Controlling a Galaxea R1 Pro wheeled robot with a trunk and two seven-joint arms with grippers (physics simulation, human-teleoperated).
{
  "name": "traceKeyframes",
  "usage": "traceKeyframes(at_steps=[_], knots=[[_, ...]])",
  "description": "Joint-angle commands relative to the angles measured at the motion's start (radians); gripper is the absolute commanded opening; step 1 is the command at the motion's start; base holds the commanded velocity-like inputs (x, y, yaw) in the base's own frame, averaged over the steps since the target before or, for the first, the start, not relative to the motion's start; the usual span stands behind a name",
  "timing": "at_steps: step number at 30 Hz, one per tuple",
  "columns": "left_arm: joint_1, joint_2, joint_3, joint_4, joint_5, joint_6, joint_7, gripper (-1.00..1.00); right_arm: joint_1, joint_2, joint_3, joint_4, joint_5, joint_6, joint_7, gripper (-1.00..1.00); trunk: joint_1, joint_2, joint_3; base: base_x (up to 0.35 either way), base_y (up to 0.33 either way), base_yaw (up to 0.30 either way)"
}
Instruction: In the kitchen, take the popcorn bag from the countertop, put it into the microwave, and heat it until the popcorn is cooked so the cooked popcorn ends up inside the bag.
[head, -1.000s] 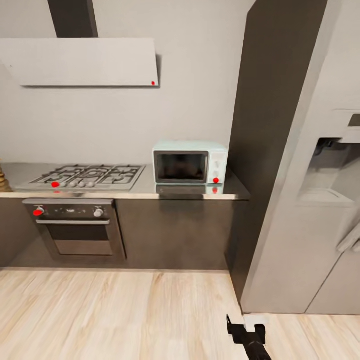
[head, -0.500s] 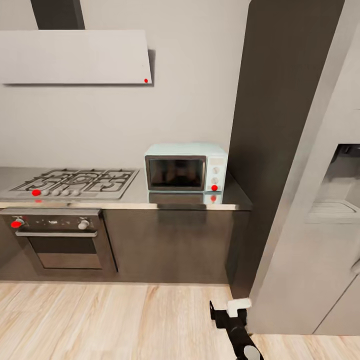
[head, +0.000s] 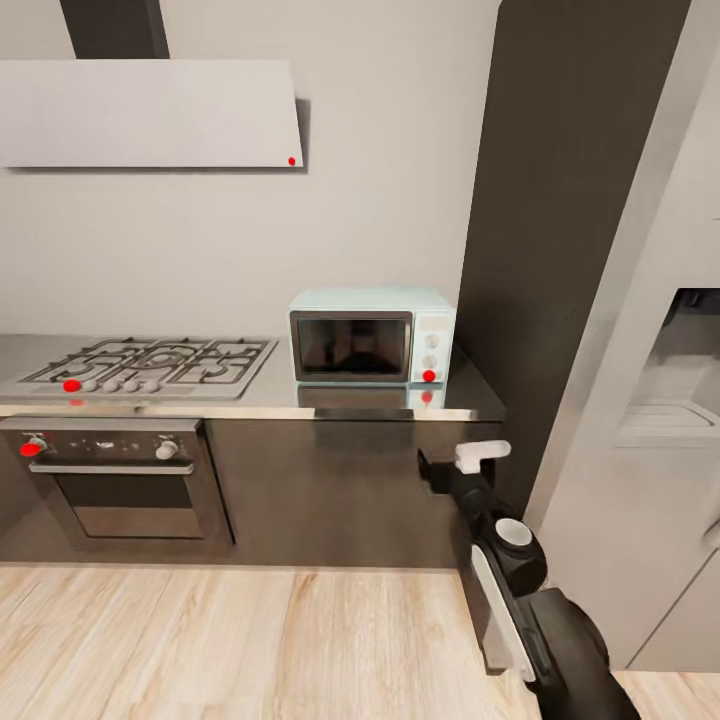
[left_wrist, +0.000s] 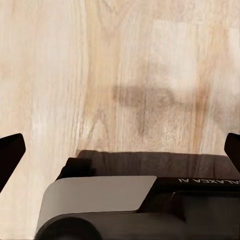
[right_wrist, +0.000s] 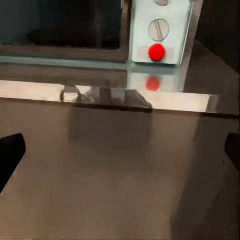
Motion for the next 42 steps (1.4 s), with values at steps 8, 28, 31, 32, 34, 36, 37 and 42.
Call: traceKeyframes(at_steps=[8,28,31,32,34,36,37,42], knots=[[0.037,0.006,0.011,0.001,0.004,0.007,0.001,1.00,-0.146,0.055,0.077,0.000,-0.001,0.144,-0.023,1.00,0.000,-0.001,-0.001,0.135,0.000,0.000],[0.057,-0.003,0.019,0.001,0.003,0.008,0.000,1.00,-0.152,0.066,0.015,-0.001,-0.004,0.158,-0.141,1.00,0.000,-0.001,-0.001,0.249,0.037,0.000],[0.058,-0.003,0.020,0.001,0.004,0.010,0.000,1.00,-0.151,0.065,0.010,-0.001,-0.004,0.158,-0.144,1.00,0.000,-0.001,-0.001,0.307,0.154,0.000],[0.058,-0.003,0.020,0.001,0.004,0.011,0.000,1.00,-0.151,0.065,0.010,-0.001,-0.004,0.158,-0.144,1.00,0.000,-0.001,-0.001,0.327,0.156,0.000],[0.059,-0.003,0.019,0.001,0.004,0.010,0.000,1.00,-0.150,0.065,0.011,-0.001,-0.004,0.158,-0.144,1.00,0.000,-0.001,-0.001,0.260,0.121,0.000],[0.061,-0.003,0.018,0.001,0.004,0.009,0.000,1.00,-0.150,0.065,0.015,-0.001,-0.003,0.159,-0.143,1.00,0.000,-0.001,-0.001,0.083,0.038,0.000],[0.062,-0.003,0.018,0.001,0.004,0.008,0.000,1.00,-0.149,0.064,0.016,-0.001,-0.003,0.159,-0.143,1.00,0.000,-0.001,-0.001,0.036,0.017,0.000],[0.067,-0.003,0.017,0.001,0.002,0.008,0.000,1.00,-0.150,0.063,0.010,-0.001,-0.002,0.159,-0.143,1.00,0.000,-0.001,-0.001,0.101,0.003,0.000]])
